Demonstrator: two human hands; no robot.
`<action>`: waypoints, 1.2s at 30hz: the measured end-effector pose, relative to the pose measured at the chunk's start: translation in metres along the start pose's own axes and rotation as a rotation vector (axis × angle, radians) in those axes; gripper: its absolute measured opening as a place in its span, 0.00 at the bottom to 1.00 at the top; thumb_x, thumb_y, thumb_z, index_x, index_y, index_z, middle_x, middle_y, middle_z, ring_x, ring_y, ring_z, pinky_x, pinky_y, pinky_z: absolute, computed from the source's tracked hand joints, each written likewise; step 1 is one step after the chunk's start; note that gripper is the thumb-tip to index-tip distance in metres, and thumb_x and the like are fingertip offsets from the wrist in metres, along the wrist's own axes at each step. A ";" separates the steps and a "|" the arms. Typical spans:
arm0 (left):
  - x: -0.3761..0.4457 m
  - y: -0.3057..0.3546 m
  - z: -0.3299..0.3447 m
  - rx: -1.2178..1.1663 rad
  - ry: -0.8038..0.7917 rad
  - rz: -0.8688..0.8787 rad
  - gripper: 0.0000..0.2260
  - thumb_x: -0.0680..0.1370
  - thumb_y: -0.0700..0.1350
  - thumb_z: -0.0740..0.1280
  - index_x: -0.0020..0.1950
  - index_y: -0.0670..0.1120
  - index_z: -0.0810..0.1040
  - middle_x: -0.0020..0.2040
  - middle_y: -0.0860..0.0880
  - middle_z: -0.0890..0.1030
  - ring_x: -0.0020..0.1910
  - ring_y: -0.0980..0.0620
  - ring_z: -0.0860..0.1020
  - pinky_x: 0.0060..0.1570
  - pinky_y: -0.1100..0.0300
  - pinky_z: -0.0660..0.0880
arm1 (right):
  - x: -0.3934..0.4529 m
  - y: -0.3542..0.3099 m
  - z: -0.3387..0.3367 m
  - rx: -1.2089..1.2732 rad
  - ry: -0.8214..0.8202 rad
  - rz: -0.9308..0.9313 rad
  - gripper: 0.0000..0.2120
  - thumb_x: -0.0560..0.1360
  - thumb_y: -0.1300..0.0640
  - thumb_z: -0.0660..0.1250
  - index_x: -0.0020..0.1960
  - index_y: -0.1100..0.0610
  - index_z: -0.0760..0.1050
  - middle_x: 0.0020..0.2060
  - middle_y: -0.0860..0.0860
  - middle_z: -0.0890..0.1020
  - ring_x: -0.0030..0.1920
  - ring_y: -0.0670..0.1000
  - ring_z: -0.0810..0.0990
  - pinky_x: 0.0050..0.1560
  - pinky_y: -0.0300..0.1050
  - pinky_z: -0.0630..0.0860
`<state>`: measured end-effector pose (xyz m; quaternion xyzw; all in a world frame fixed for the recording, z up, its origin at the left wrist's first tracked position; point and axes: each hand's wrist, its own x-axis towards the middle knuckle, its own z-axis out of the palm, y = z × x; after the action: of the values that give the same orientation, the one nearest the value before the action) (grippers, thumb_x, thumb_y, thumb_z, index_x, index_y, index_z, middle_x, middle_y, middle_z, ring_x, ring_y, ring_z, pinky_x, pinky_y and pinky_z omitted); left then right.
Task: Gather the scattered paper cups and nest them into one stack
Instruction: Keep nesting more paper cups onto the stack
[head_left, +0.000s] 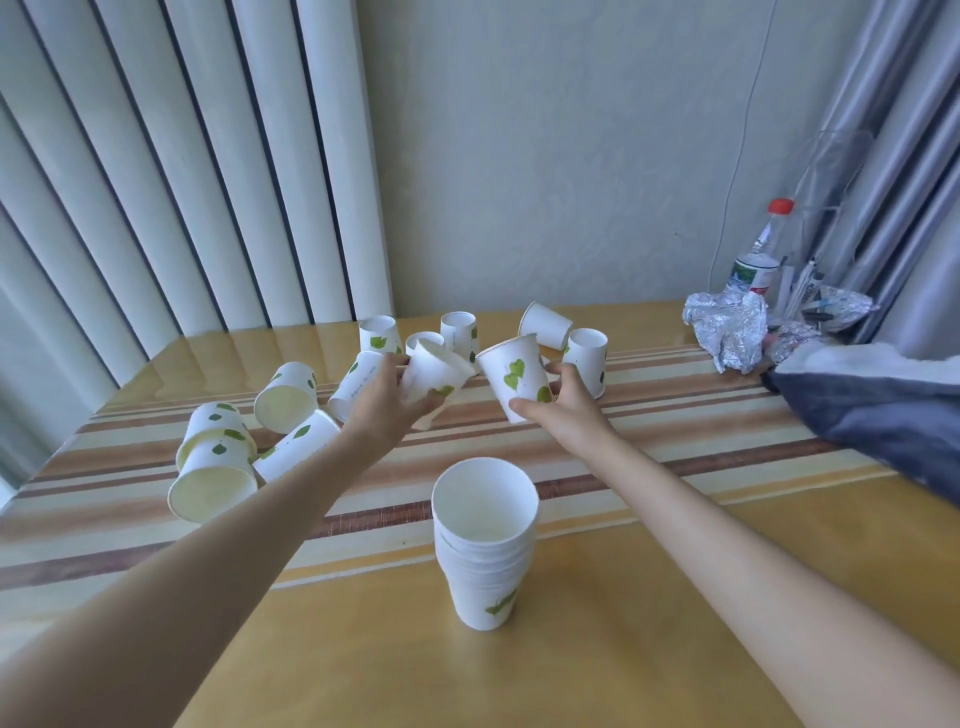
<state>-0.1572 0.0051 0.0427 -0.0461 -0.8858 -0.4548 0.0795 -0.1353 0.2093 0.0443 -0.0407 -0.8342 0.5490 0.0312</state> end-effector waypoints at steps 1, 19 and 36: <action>-0.005 0.006 -0.006 -0.120 -0.014 -0.032 0.27 0.72 0.45 0.72 0.67 0.41 0.65 0.59 0.47 0.75 0.54 0.48 0.76 0.39 0.63 0.73 | -0.006 -0.005 -0.005 0.039 -0.001 -0.006 0.32 0.71 0.57 0.71 0.70 0.56 0.60 0.57 0.50 0.73 0.54 0.50 0.74 0.53 0.42 0.68; -0.142 0.069 -0.036 -0.436 -0.256 0.199 0.33 0.70 0.49 0.74 0.68 0.62 0.59 0.62 0.45 0.78 0.57 0.52 0.80 0.56 0.57 0.78 | -0.101 -0.043 -0.050 0.255 0.062 -0.084 0.29 0.71 0.59 0.71 0.68 0.58 0.63 0.59 0.51 0.75 0.49 0.46 0.76 0.42 0.37 0.70; -0.163 0.033 -0.011 -0.297 -0.293 0.158 0.45 0.69 0.43 0.75 0.75 0.55 0.48 0.73 0.51 0.63 0.68 0.51 0.68 0.56 0.67 0.73 | -0.140 -0.045 -0.041 0.321 0.061 -0.146 0.25 0.69 0.65 0.71 0.61 0.57 0.63 0.52 0.50 0.76 0.49 0.42 0.74 0.42 0.33 0.69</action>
<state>0.0095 0.0138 0.0450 -0.1920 -0.8049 -0.5610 -0.0225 0.0065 0.2147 0.1006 0.0089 -0.7353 0.6699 0.1023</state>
